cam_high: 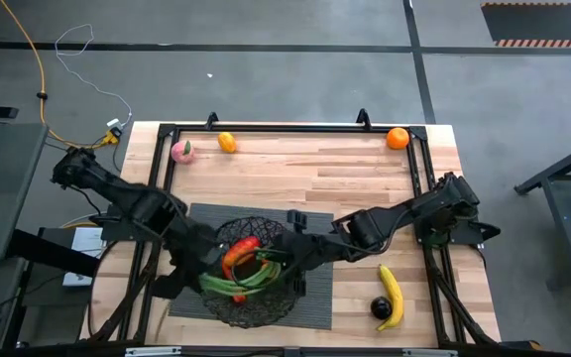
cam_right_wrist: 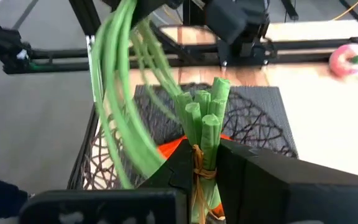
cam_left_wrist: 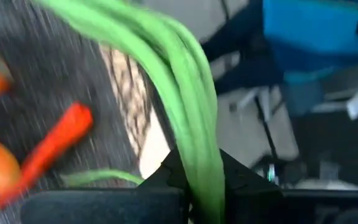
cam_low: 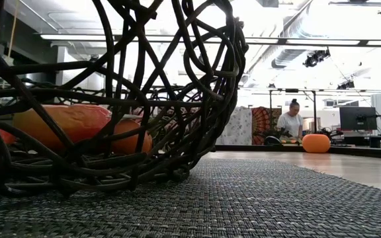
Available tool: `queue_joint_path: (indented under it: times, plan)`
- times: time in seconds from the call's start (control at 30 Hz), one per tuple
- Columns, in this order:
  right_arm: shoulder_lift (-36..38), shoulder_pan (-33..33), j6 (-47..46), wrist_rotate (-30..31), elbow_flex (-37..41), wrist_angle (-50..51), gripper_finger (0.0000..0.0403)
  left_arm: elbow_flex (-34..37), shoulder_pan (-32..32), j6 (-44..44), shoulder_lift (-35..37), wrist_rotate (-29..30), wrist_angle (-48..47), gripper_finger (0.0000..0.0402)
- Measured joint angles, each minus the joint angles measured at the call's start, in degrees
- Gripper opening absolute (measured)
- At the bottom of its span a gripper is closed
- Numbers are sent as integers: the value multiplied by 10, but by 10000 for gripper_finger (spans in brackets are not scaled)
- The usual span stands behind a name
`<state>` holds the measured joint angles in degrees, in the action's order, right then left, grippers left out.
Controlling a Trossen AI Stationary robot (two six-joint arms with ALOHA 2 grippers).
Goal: Build produce basket
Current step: Put the green string beans into the black wire basket
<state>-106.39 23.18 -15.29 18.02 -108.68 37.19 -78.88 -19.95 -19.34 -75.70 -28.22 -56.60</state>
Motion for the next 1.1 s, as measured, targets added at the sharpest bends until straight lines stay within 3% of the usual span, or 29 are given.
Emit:
queue_joint_path:
  times: [0.27,0.47,0.57,0.7,0.97,1.1]
  plan:
    - [44,-3,18,-4,0,1,25,-75,72,43,1,2,90,12]
    - [62,-3,21,-2,0,8,25,-75,74,3,6,6,164,12]
    - [65,-7,-8,3,0,38,25,-69,58,-14,7,51,173,8]
    - [65,-15,-58,8,8,81,25,-11,35,-62,28,111,202,6]
    - [70,-18,-118,28,49,86,25,182,-1,-198,73,147,467,5]
    - [70,-18,-135,28,60,82,25,256,-1,-252,93,204,570,5]
